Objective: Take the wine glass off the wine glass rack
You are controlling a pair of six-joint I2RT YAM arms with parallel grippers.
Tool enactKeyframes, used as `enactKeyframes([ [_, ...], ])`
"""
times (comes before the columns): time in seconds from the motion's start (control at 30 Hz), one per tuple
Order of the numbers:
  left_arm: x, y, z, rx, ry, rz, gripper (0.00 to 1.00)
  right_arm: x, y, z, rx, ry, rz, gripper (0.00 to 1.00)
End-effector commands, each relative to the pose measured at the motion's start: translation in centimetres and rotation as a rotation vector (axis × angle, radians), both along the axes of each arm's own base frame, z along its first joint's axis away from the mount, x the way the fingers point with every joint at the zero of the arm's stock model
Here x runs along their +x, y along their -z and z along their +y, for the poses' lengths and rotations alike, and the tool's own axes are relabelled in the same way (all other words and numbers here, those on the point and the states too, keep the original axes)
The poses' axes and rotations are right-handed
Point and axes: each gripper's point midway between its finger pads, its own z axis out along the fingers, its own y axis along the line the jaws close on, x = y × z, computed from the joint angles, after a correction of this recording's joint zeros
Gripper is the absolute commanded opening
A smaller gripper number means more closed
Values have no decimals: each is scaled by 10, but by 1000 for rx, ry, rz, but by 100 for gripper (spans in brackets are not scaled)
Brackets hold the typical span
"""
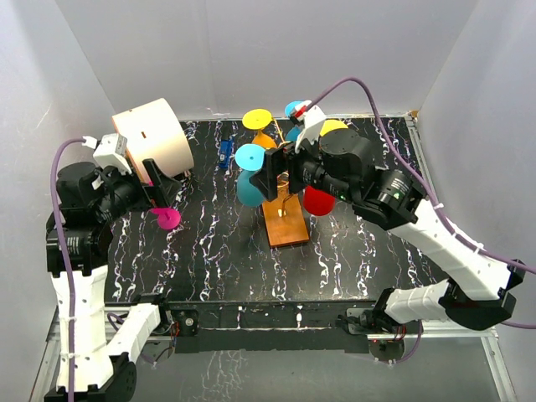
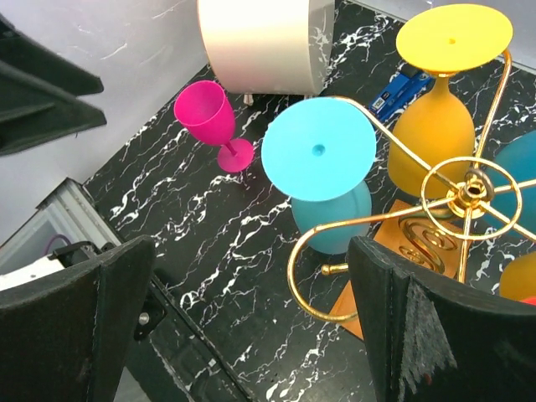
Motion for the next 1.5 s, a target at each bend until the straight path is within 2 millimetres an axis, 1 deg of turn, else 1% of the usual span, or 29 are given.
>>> enactKeyframes([
  [0.0,-7,5,1,39,5,-12,99,10,-41,-1,51,36,-84,98],
  [0.1,-10,7,0,51,14,-18,99,23,-34,-1,-2,93,-79,98],
  [0.3,-18,2,-4,126,44,-53,99,45,-20,0,-92,178,-69,98],
  [0.37,-20,1,-2,142,33,-57,99,52,-17,1,-109,200,-73,98],
  [0.6,-21,3,-1,145,29,-55,99,67,1,14,-172,215,-64,98],
  [0.77,-22,0,-3,142,40,-66,99,73,10,23,-197,204,-57,98],
  [1.03,-20,3,-5,139,48,-59,99,79,20,32,-227,196,-55,98],
  [1.3,-20,4,-2,142,31,-54,99,86,28,36,-259,204,-57,98],
  [1.47,-20,5,-1,142,21,-48,99,89,30,38,-264,209,-58,98],
])
